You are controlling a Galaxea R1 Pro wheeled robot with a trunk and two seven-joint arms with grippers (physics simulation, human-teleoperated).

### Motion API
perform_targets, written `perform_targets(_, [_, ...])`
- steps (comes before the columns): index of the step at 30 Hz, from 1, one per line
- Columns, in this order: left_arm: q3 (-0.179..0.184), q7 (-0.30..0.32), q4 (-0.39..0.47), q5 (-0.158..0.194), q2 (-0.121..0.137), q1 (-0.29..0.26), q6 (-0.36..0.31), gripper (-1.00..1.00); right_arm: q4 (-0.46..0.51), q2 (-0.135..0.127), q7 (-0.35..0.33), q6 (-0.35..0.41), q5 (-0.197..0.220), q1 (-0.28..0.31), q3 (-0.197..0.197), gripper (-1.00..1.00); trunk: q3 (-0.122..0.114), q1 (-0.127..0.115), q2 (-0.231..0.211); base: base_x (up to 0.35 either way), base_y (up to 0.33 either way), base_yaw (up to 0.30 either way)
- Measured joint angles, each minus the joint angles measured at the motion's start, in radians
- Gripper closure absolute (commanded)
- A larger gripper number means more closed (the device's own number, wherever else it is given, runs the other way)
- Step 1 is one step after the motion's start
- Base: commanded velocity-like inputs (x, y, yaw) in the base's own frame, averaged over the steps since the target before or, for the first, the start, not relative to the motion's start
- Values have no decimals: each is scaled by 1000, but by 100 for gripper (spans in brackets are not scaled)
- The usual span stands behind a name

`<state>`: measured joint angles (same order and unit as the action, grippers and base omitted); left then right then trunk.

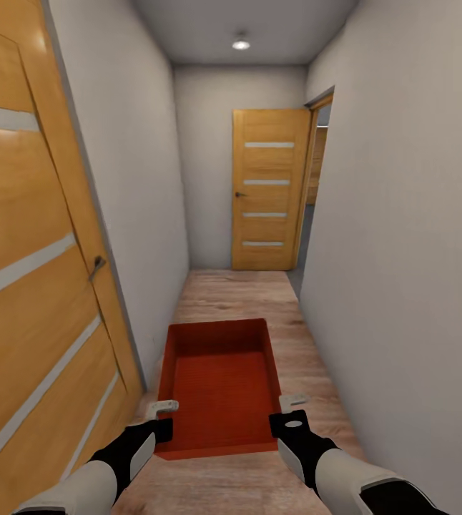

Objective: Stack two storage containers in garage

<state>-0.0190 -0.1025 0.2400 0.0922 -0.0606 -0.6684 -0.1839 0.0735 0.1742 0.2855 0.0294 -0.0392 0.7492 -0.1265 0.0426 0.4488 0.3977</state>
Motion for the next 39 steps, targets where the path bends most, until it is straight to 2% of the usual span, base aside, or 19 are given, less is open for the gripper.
perform_targets(39, [-1,0,0,-1,0,0,0,100,0,0,0,0,0,0,0,100,0,0,0,322,67,-3])
